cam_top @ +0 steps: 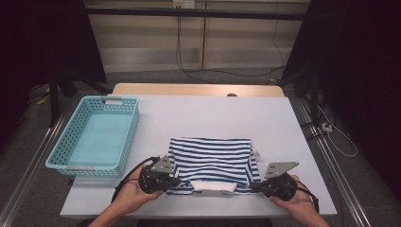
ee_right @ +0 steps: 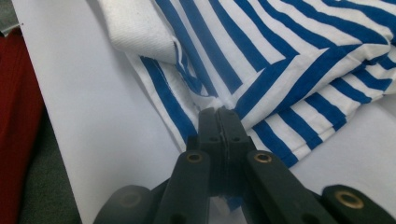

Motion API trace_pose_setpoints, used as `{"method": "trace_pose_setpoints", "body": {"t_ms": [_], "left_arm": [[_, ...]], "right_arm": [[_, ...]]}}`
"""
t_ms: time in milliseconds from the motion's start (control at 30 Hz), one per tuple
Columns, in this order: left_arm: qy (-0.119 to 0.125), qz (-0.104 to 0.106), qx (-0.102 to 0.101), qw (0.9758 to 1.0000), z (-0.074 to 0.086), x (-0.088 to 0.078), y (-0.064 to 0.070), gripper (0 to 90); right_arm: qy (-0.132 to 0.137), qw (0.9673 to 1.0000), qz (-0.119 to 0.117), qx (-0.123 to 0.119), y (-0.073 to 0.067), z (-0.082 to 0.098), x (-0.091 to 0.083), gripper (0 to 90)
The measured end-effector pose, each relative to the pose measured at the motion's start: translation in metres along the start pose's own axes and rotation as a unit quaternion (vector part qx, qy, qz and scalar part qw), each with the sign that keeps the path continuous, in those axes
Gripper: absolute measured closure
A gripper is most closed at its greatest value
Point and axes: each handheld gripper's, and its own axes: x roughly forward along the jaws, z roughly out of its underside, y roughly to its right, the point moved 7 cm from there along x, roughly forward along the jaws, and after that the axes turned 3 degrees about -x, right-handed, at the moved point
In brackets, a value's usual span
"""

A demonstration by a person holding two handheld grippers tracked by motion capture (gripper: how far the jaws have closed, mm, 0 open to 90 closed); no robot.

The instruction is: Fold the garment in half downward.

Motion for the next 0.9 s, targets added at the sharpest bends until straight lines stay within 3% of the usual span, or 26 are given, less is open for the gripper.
{"method": "trace_pose_setpoints", "body": {"t_ms": [33, 100, 133, 200, 233, 267, 300, 367, 433, 467, 533, 600, 633, 667, 767, 833, 900], "left_arm": [[-0.019, -0.003, 0.025, 0.9995, 0.002, -0.001, -0.002, 89.1], [-0.018, -0.007, 0.015, 0.9997, 0.003, 0.001, 0.000, 89.0], [-0.031, 0.000, 0.036, 0.9989, 0.004, -0.001, -0.003, 89.0], [-0.015, 0.002, 0.003, 0.9999, 0.003, 0.001, -0.001, 89.0], [-0.020, 0.000, -0.001, 0.9998, 0.005, 0.001, -0.002, 88.9], [-0.009, -0.010, -0.023, 0.9997, 0.006, 0.002, -0.001, 88.7], [-0.016, 0.003, 0.002, 0.9999, 0.006, 0.001, -0.003, 88.6], [-0.003, -0.003, -0.016, 0.9999, 0.006, 0.002, -0.002, 87.4], [-0.002, -0.003, -0.015, 0.9999, 0.006, 0.002, -0.003, 84.9], [0.007, 0.000, -0.023, 0.9997, 0.004, 0.003, -0.002, 82.4], [0.004, 0.005, -0.009, 0.9999, 0.004, 0.001, -0.004, 79.6], [0.009, -0.001, -0.016, 0.9998, 0.004, 0.000, -0.005, 76.1], [-0.012, -0.004, 0.020, 0.9997, 0.005, -0.004, -0.011, 74.1], [-0.011, -0.005, 0.029, 0.9995, 0.005, -0.005, -0.013, 71.9], [0.001, -0.012, 0.017, 0.9998, 0.003, -0.006, -0.016, 66.9], [0.002, -0.020, 0.014, 0.9997, 0.002, -0.006, -0.020, 59.8], [0.012, -0.025, 0.000, 0.9996, 0.001, -0.005, -0.021, 53.4]], "right_arm": [[0.001, 1.0000, -0.001, -0.003, 0.001, 0.000, 0.000, 90.0], [0.001, 1.0000, -0.001, -0.002, 0.001, 0.000, 0.000, 90.0], [0.000, 1.0000, -0.001, 0.001, 0.000, 0.000, 0.000, 90.0], [0.002, 1.0000, -0.006, 0.002, 0.000, 0.000, 0.000, 90.0], [0.002, 0.9999, -0.009, 0.006, -0.001, 0.000, 0.000, 90.0], [0.002, 1.0000, -0.008, 0.005, 0.000, 0.000, 0.000, 90.0], [0.003, 1.0000, -0.008, 0.005, 0.000, 0.001, 0.000, 90.0], [0.007, 0.9999, -0.005, 0.010, 0.001, 0.001, 0.001, 90.0], [0.010, 0.9998, -0.008, 0.016, 0.002, 0.001, 0.001, 88.8], [0.012, 0.9997, -0.005, 0.018, 0.003, 0.000, 0.001, 86.9], [0.019, 0.9996, -0.005, 0.022, 0.004, -0.002, 0.000, 80.0], [0.029, 0.9993, -0.002, 0.023, 0.005, -0.003, -0.002, 74.7], [0.035, 0.9991, 0.002, 0.025, 0.006, -0.005, -0.003, 71.3], [0.040, 0.9987, 0.003, 0.031, 0.006, -0.006, -0.005, 67.7], [0.065, 0.9968, 0.009, 0.046, 0.010, -0.009, -0.009, 59.8], [0.075, 0.9953, 0.026, 0.056, 0.014, -0.011, -0.010, 48.6], [0.082, 0.9942, 0.034, 0.060, 0.016, -0.013, -0.011, 44.7]]}}
